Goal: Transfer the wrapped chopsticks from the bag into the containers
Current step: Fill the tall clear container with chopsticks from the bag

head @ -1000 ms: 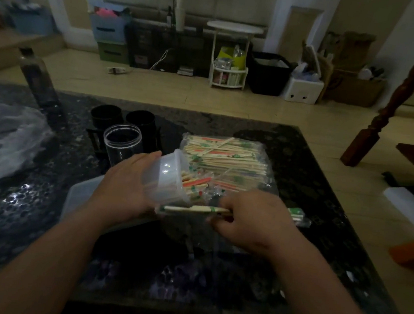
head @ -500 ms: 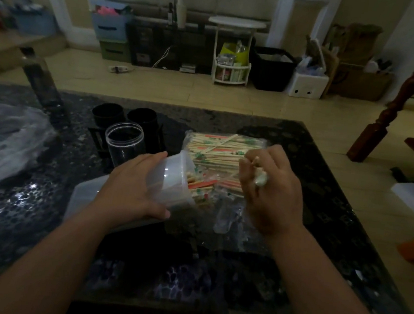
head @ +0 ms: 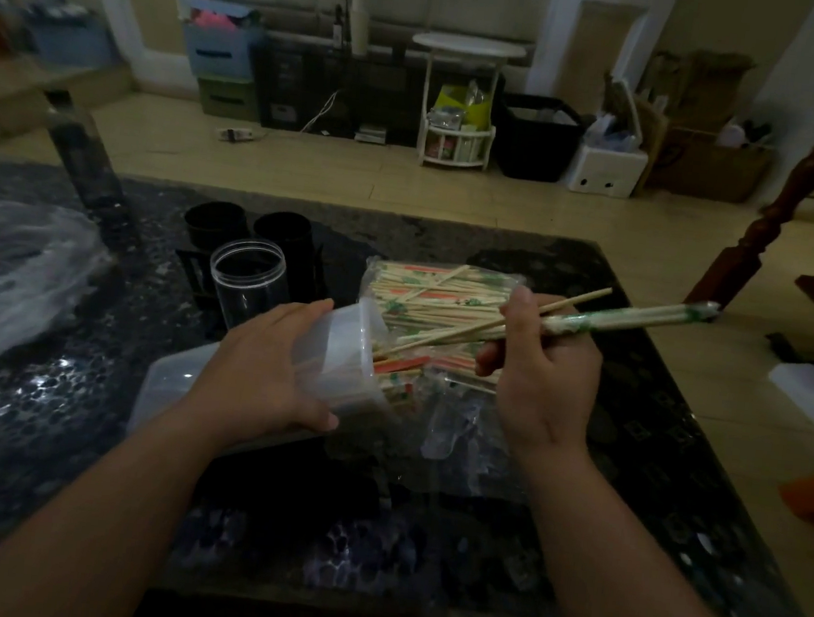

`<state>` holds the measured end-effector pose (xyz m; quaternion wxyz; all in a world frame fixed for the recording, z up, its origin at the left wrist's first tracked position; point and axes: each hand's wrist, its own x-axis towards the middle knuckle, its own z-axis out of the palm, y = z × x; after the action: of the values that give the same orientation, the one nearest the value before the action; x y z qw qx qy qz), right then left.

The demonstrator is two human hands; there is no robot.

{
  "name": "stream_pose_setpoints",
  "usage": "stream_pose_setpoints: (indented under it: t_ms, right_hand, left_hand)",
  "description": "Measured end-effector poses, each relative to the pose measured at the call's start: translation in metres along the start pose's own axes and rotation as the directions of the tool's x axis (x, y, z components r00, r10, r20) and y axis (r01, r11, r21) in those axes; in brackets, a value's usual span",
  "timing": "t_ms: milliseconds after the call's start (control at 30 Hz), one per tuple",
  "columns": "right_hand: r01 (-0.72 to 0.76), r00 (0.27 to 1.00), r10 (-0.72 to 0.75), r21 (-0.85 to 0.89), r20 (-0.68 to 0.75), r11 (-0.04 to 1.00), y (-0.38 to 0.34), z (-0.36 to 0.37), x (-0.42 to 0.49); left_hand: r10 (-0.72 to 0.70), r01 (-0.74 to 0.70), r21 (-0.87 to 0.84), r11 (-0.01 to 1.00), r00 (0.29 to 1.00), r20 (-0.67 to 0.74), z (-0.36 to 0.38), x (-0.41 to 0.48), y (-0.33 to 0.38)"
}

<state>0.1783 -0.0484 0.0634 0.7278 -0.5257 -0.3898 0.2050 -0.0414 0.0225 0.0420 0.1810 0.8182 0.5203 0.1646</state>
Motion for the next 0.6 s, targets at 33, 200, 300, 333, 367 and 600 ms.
stream_pose_setpoints:
  t_ms: [33, 200, 300, 333, 367, 600]
  right_hand:
    - [-0.026, 1.000, 0.026, 0.007, 0.014, 1.000, 0.000, 0.001, 0.000]
    - [-0.087, 0.996, 0.087, -0.005, 0.010, 0.996, 0.003, 0.000, 0.000]
    - [-0.116, 0.993, 0.116, -0.014, 0.019, 0.993, 0.006, 0.000, 0.001]
    - [-0.124, 0.991, 0.125, -0.029, 0.040, 0.992, 0.008, 0.000, 0.001]
    - [-0.143, 0.986, 0.147, -0.052, 0.075, 0.988, 0.011, 0.001, 0.002]
    - [-0.431, 0.898, 0.438, 0.283, 0.039, 0.857, 0.014, 0.007, 0.006]
  left_hand:
    - [0.001, -0.001, 0.001, 1.000, 1.000, 0.002, 0.000, 0.000, 0.000]
    - [-0.002, 0.002, -0.004, 1.000, 1.000, 0.002, 0.000, 0.001, 0.000]
    - [0.006, -0.006, -0.006, 1.000, 1.000, 0.002, 0.001, 0.001, -0.001]
    - [0.010, -0.010, -0.006, 1.000, 1.000, 0.003, 0.001, 0.001, -0.002]
    - [0.012, -0.012, -0.007, 1.000, 1.000, 0.005, 0.001, 0.001, -0.002]
    - [0.012, -0.011, -0.010, 1.000, 1.000, 0.012, 0.001, 0.001, -0.004]
